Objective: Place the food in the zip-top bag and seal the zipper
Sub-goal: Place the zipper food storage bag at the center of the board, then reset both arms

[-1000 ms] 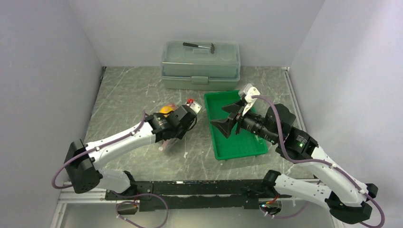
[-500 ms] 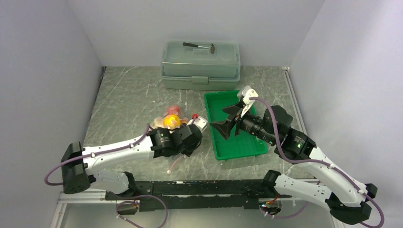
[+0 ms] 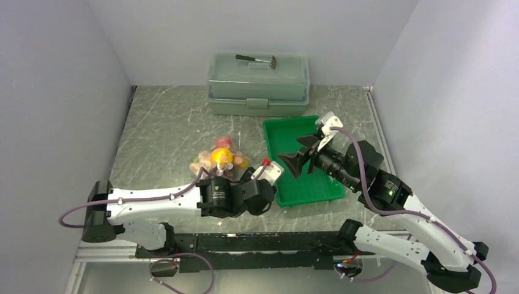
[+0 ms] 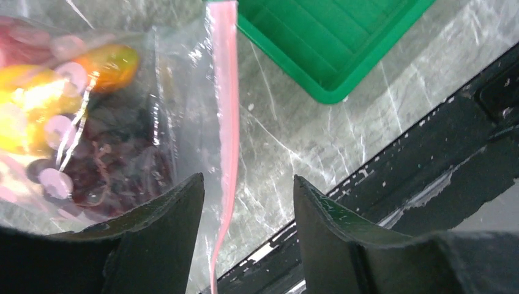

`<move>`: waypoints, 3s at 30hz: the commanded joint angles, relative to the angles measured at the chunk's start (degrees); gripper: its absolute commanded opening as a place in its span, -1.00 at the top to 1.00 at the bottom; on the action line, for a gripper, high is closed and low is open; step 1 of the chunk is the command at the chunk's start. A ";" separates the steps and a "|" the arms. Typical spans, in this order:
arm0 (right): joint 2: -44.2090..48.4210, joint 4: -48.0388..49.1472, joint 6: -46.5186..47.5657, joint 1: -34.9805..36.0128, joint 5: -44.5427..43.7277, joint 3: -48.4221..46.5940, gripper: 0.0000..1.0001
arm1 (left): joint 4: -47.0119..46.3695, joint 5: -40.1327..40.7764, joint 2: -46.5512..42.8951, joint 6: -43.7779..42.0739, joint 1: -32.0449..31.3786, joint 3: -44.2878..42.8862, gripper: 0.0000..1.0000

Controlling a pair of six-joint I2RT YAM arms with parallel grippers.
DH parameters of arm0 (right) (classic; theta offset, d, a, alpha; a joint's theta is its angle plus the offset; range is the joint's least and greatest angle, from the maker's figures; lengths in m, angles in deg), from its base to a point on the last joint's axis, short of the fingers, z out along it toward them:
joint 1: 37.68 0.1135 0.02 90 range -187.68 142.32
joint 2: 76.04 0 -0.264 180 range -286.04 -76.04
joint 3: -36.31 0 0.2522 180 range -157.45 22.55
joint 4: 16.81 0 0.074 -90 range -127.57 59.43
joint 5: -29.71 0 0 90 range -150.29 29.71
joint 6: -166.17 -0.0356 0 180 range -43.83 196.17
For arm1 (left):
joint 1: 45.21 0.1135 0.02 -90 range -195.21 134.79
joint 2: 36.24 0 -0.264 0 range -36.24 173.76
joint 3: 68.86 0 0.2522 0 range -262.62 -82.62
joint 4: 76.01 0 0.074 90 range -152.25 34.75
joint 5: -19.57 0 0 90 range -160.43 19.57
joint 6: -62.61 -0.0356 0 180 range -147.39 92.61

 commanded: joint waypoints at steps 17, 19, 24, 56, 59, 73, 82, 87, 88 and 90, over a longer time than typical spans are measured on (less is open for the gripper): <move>0.23 0.26 -1.23 -0.34 -8.72 3.18 -0.70 | 5.39 5.69 -10.15 -9.28 6.58 -9.10 -0.99; -0.75 0.23 -1.37 -0.88 -8.73 3.09 -0.71 | 4.68 2.91 -11.29 -10.61 10.29 -8.46 -0.99; -2.92 0.39 -2.26 -4.07 -7.04 2.73 -0.74 | 3.45 -4.68 -13.49 -13.70 22.27 -6.92 -0.99; 5.68 3.41 -12.70 -36.09 13.90 14.71 -0.77 | -3.96 -29.71 -28.74 -9.71 64.89 9.81 -0.99; 9.20 5.23 -11.79 -36.16 15.18 17.61 -0.79 | -5.35 -31.49 -32.09 -9.70 64.89 11.59 -0.99; 22.75 10.21 -9.75 -36.00 15.01 25.09 -0.99 | -7.64 -36.11 -41.69 -12.44 64.89 14.43 -0.99; 27.77 14.07 -10.44 -35.96 17.47 27.53 -0.99 | -10.35 -37.30 -47.92 -13.13 64.89 15.84 -0.99; 27.92 14.11 -10.46 -35.92 18.08 27.53 -0.99 | -10.78 -38.10 -48.72 -13.28 64.89 16.03 -0.98; 27.74 14.18 -10.47 -35.91 18.46 27.51 -0.99 | -10.83 -38.00 -48.71 -13.32 64.89 16.03 -0.98; 27.28 14.20 -10.46 -35.91 18.83 27.44 -0.99 | -10.83 -37.86 -48.66 -13.26 64.89 16.03 -0.98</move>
